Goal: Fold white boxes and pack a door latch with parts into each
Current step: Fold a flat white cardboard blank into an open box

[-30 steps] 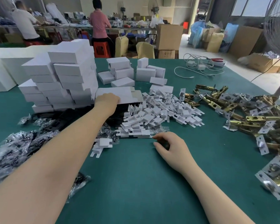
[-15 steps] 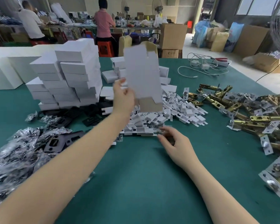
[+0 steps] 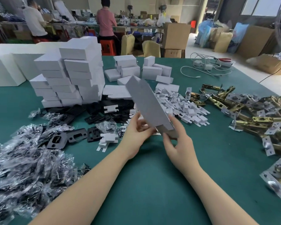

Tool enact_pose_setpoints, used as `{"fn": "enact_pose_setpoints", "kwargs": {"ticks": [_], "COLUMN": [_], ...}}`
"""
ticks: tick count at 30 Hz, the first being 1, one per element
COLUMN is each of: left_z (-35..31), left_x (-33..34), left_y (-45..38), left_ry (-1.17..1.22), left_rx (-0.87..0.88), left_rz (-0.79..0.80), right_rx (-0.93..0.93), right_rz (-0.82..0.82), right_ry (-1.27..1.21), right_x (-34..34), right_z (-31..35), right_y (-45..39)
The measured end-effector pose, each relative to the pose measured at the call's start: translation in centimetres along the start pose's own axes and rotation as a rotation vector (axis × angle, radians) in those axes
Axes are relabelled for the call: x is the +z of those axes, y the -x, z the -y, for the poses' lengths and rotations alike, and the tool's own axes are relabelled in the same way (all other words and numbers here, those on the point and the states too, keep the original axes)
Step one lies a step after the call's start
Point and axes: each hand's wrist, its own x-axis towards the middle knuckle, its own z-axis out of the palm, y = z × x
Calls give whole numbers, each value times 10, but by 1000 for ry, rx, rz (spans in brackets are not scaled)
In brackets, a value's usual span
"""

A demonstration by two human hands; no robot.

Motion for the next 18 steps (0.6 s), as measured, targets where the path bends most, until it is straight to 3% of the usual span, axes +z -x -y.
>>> {"fn": "enact_pose_setpoints", "kwargs": {"ticks": [5,10,18], "left_z": [6,5,6], "left_x": [8,10,13], "left_y": [6,9,7], "left_ry": [-182,-186,-289], "left_rx": [72,78,140], "left_rz": [29,-12,-67], "right_rx": [140,220,287], "right_rz": [-184,-53,2], "right_ry": [-190,-220,-251], "right_x": [-7,-6,1], "right_z": [-8,-10,-10], "right_y": [-5,-8,-13]}}
